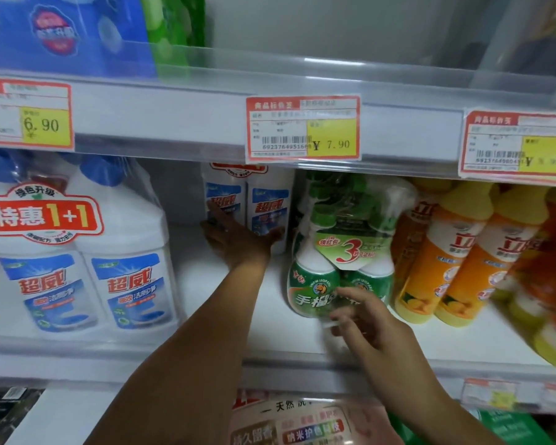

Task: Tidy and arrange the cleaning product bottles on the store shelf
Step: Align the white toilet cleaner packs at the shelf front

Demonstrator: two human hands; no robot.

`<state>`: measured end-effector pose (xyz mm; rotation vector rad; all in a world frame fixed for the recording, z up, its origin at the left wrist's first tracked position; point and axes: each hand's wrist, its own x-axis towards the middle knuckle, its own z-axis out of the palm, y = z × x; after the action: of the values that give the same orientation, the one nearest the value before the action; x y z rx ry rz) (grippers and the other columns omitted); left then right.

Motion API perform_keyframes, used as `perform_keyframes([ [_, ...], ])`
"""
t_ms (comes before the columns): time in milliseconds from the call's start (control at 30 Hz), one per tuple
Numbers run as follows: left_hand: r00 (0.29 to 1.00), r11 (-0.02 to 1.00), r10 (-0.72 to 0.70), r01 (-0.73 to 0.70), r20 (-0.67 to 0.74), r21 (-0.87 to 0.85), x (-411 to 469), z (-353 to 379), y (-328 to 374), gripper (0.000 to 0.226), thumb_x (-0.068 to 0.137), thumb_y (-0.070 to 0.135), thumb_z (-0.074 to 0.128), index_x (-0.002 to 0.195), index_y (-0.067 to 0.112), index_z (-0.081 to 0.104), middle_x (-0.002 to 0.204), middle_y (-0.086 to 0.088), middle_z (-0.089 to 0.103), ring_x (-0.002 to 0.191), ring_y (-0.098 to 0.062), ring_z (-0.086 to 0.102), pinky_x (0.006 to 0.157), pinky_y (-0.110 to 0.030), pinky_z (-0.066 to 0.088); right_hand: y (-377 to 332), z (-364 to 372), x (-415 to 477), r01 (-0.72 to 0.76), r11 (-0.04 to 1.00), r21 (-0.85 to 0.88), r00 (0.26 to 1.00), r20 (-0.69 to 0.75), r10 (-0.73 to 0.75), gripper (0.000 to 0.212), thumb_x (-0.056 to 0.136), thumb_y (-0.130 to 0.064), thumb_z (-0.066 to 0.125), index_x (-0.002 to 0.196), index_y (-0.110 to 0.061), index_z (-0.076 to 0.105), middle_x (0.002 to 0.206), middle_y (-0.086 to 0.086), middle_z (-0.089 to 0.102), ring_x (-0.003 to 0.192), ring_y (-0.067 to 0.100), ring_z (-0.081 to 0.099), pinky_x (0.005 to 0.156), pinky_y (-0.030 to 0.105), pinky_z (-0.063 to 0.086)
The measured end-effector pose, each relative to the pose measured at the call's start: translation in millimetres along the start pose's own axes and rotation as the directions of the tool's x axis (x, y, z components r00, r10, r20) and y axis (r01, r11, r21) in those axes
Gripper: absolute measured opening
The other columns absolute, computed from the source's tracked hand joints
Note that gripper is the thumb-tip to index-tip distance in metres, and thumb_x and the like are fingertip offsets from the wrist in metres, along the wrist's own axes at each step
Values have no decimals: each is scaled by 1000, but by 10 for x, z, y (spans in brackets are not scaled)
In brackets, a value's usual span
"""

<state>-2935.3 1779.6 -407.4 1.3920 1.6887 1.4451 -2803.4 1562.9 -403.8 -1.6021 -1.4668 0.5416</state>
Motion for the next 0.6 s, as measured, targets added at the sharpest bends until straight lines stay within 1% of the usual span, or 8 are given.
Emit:
perform_keyframes([
  [133, 1000, 999, 0, 0, 25, -34, 8, -16, -45, 137, 57, 35, 89, 149, 21, -12, 156, -22, -5, 144, -39, -3, 115, -51, 8, 68, 21, 20, 17, 999, -35, 1000, 3, -17, 35, 91, -23, 59, 115, -47, 52, 96, -22, 69, 87, -1, 66, 81, 28, 53],
  [200, 1000, 999, 15, -14, 19, -47, 23, -68, -68, 138, 55, 32, 90, 149, 22, -10, 156, -21, 0, 143, -39, 5, 116, -50, 13, 80, 51, 42, 26, 999, -46, 1000, 9, -25, 33, 92, -21, 58, 116, -43, 52, 94, -21, 69, 89, -3, 64, 80, 21, 50],
  [300, 996, 998, -10, 15, 93, -57, -2, -127, -112, 140, 52, 38, 90, 148, 24, -11, 156, -17, 4, 143, -36, 13, 117, -48, 17, 72, 92, 60, 23, 998, -52, 1000, 17, -22, 32, 92, -20, 58, 118, -38, 53, 94, -18, 69, 89, -3, 63, 81, 22, 50],
  [333, 992, 998, 0, 8, 127, -61, -38, -166, -118, 138, 52, 40, 88, 148, 24, -9, 156, -16, 9, 142, -35, 18, 115, -51, 22, 57, 109, 63, 23, 998, -50, 1000, 12, -22, 32, 92, -20, 59, 118, -37, 53, 93, -18, 69, 88, -3, 62, 81, 23, 50],
  [400, 972, 995, 76, -60, 221, -75, -214, -328, -102, 119, 59, 34, 82, 148, 26, 3, 150, -15, 22, 135, -31, 33, 108, -50, 36, 19, 153, 63, 30, 998, -51, 1000, -1, -30, 31, 91, -20, 59, 117, -36, 55, 90, -17, 69, 85, -3, 62, 79, 21, 50],
  [500, 910, 964, 261, -260, 323, -47, -768, -777, 43, 73, 85, 14, 62, 147, 21, 23, 142, -7, 38, 124, -13, 45, 106, -36, 40, -97, 259, 55, 76, 996, -39, 997, -11, -76, 28, 91, -21, 60, 114, -36, 58, 89, -16, 69, 84, -3, 62, 79, 23, 51],
  [567, 868, 899, 435, -435, 237, -57, -1107, -1155, 156, 51, 91, 9, 51, 139, 20, 39, 124, 2, 48, 107, -1, 52, 97, -21, 44, -223, 371, 56, 99, 995, 6, 995, 1, -99, 25, 91, -23, 60, 112, -37, 58, 90, -16, 70, 85, -3, 63, 81, 25, 52],
  [600, 840, 853, 522, -519, 147, -60, -1225, -1364, 207, 44, 90, 7, 50, 132, 20, 46, 114, 5, 49, 99, 0, 52, 89, -13, 43, -297, 442, 63, 104, 994, 34, 994, 19, -105, 25, 91, -23, 61, 111, -37, 58, 92, -17, 69, 87, -4, 63, 82, 24, 52],
])
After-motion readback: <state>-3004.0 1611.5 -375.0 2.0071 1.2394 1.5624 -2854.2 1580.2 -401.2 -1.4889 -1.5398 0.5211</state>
